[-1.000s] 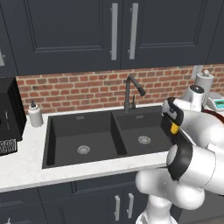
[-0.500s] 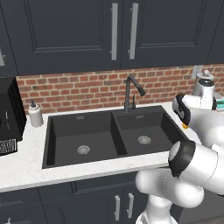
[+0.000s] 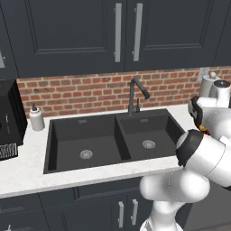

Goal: Pick the corn from the sink and place it in the bowl. Then pick the bowl and place it in the microwave. Then close the microwave door and press the start button.

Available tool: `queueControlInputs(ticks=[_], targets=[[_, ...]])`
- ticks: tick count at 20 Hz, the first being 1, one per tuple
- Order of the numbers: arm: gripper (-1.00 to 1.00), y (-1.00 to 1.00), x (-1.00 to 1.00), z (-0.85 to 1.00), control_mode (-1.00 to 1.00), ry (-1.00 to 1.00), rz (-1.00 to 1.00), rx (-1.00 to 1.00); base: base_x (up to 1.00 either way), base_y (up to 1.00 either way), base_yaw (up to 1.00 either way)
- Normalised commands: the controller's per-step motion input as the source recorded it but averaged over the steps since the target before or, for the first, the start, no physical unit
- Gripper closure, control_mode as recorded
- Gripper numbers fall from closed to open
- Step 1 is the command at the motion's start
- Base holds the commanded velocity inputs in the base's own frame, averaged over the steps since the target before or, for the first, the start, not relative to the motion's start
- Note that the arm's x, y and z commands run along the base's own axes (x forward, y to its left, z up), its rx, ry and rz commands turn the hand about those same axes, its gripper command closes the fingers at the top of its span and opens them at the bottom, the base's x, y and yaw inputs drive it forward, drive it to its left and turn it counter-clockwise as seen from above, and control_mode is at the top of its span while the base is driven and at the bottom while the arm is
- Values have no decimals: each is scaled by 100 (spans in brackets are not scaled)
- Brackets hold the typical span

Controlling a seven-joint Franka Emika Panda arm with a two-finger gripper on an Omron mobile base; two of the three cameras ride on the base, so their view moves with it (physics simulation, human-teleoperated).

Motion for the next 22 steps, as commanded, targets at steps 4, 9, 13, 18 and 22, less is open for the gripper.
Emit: queueControlInputs(ticks=[4,9,13,18,22], targets=[[100,-48,4,0,-100,0,-7,0,0,0,0],[100,-42,22,0,-100,0,0,8,0,0,0],[100,-52,25,0,-100,7,0,11,0,0,0],[100,-43,19,-6,-100,1,0,11,0,0,0],[100,-29,23,-19,-100,0,0,7,0,0,0]])
